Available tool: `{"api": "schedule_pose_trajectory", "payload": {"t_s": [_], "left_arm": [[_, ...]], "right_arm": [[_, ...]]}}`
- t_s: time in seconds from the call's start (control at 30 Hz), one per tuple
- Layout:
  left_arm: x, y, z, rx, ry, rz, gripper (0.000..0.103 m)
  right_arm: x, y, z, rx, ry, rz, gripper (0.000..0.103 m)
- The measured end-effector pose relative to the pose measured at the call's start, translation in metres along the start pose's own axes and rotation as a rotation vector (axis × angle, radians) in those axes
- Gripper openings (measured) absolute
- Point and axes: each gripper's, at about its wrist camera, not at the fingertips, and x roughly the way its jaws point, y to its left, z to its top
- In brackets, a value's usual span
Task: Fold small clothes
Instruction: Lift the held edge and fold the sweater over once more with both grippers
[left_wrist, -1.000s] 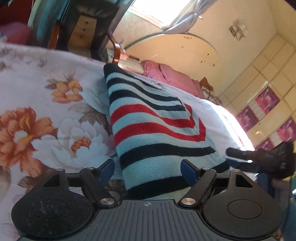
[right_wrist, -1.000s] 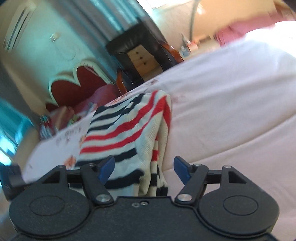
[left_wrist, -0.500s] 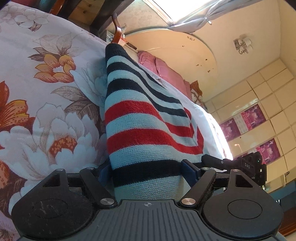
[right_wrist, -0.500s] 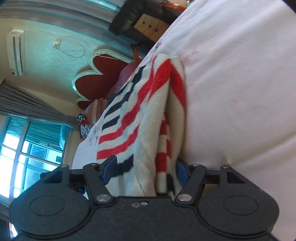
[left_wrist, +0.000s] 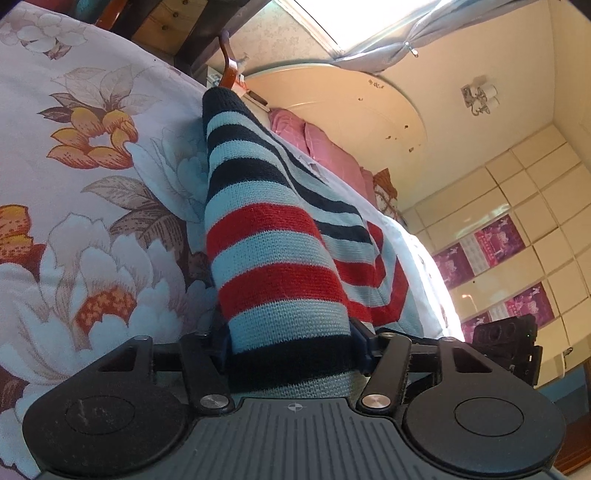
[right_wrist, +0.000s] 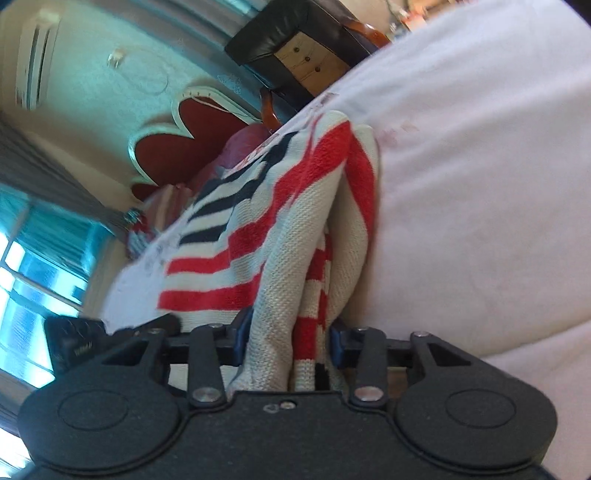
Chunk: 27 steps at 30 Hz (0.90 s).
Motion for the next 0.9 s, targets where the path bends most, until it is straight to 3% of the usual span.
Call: {"api": "schedule_pose_trajectory", "payload": {"t_s": [0.13, 0.53, 0.7, 0.9], "left_arm": [[-0.005, -0.012, 0.001, 0.033, -0.019, 0.007, 0.047], [-0.075, -0.040, 0.023, 0.120, -0.079, -0.045, 0.047], [-0.121, -0.017, 0.027, 0.109, -0.114, -0.045, 0.047], [-0.196, 0.044, 0.022, 0.087, -0.153, 0.012, 0.047]], "right_arm": [[-0.010, 0.019, -0.003, -0.049, -0.036, -0.031, 0.034], [-0.042, 0.090, -0.011, -0.188, -0.124, -0.027, 0.034], [-0.023, 0.131, -0.011, -0.254, -0.131, -0.002, 0.034], [0.039, 0.179, -0.022, -0.317, -0.085, 0.073, 0.034]]}}
